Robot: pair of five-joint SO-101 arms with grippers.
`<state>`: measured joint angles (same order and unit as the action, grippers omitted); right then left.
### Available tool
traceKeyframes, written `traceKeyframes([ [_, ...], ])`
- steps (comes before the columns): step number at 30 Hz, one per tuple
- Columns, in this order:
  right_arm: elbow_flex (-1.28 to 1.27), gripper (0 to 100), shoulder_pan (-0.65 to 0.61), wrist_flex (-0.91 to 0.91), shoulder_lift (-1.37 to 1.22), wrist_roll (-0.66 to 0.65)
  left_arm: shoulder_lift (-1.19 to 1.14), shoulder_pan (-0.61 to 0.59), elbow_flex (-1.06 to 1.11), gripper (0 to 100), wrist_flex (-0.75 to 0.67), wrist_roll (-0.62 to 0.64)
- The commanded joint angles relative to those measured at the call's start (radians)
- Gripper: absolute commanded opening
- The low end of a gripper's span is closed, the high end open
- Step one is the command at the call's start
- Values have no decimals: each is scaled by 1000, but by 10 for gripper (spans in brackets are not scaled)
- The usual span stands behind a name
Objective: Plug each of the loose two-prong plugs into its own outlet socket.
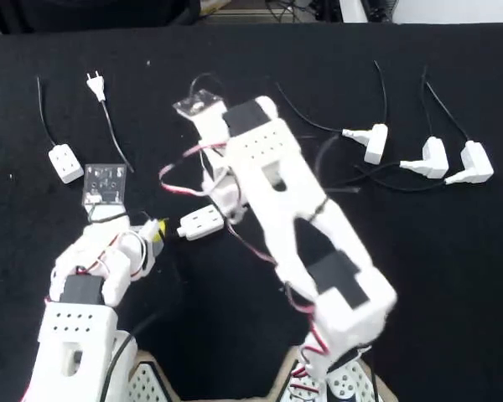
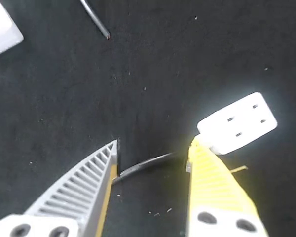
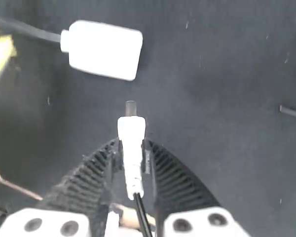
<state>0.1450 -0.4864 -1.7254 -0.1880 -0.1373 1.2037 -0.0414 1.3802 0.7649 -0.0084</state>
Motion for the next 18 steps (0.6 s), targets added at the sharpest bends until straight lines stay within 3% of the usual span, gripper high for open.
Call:
traceKeyframes([
  [1,-165,10,57,74,186,-23,-9,-10,-159,234,61,-31],
  [5,-369,10,104,147,338,-23,-115,-2,-186,234,35,-63],
  [11,-585,10,117,247,515,-23,-493,-1,-317,234,-140,-63],
  [18,-674,10,124,245,613,-23,-905,82,-552,234,-55,-61],
])
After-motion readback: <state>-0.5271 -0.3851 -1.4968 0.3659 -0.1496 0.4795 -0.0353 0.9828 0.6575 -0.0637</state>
